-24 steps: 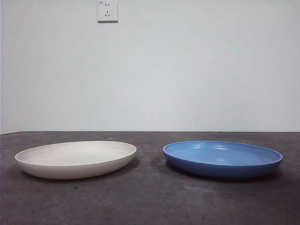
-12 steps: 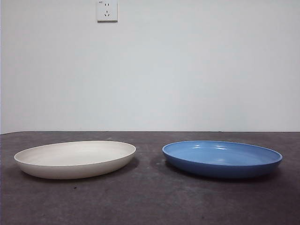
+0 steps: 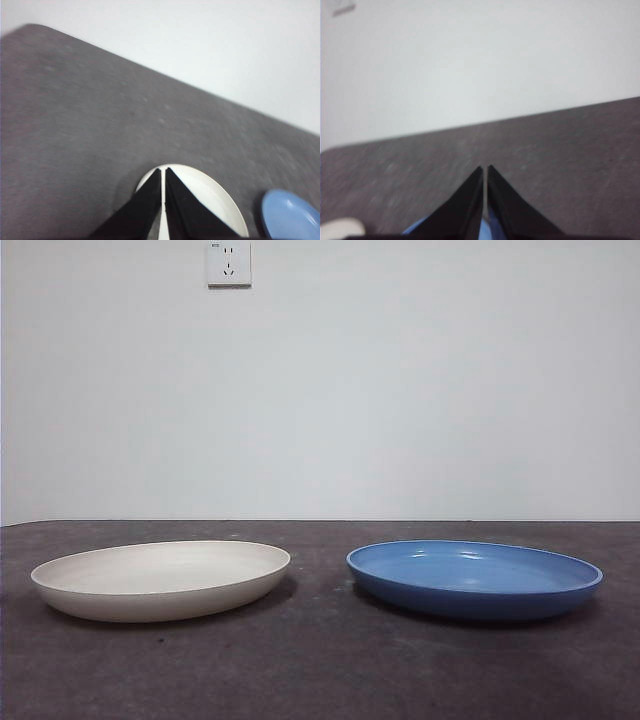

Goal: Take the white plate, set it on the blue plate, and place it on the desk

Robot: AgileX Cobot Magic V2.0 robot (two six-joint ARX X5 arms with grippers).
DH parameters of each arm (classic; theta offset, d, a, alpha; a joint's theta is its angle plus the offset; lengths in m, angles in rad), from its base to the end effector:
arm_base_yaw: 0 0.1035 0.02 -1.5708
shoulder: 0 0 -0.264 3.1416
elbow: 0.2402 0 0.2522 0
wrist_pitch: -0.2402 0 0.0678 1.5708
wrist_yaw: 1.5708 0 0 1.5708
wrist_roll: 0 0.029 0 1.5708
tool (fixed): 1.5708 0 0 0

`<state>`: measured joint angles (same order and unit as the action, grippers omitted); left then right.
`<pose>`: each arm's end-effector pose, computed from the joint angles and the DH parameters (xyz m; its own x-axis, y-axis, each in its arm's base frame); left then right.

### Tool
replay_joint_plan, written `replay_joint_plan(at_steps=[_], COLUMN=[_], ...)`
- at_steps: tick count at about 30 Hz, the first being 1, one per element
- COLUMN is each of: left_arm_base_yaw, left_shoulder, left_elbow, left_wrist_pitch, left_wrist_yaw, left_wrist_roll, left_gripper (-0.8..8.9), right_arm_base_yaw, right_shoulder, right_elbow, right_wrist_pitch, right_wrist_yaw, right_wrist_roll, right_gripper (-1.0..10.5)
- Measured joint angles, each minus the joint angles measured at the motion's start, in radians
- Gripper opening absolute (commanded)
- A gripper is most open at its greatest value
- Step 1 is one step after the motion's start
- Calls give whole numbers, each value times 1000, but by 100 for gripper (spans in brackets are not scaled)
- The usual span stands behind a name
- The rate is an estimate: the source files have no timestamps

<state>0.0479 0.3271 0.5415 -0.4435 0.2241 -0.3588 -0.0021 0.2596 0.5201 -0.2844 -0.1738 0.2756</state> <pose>0.0904 -0.0021 0.2772 0.9591 -0.1765 -0.2214 0.0790 0.9177 -0.3892 0.0824 0.0048 0.2900 0.9850 0.1709 -0.0235 -0.1579 0.9481 0.2760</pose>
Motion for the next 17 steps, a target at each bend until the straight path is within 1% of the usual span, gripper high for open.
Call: replay_joint_plan(at_steps=[3, 7, 13, 17], left_arm_base_yaw=[0, -3, -39, -79], left_shoulder=[100, 229, 380, 444], left_elbow=[89, 208, 377, 465], left_wrist_pitch=[-61, -159, -330, -445], left_wrist_yaw=[78, 184, 296, 332], left_wrist_roll=[64, 146, 251, 322], left_gripper=[10, 10, 10, 10], right_arm_base_yaw=[0, 0, 2, 24], right_shoulder=[107, 264, 452, 515], right_elbow=[116, 284, 471, 536], right_wrist_pitch=[-106, -282, -521, -623], right_wrist_yaw=[-71, -190, -364, -377], right_wrist_roll=[-49, -126, -219, -273], right_gripper=[8, 8, 8, 8])
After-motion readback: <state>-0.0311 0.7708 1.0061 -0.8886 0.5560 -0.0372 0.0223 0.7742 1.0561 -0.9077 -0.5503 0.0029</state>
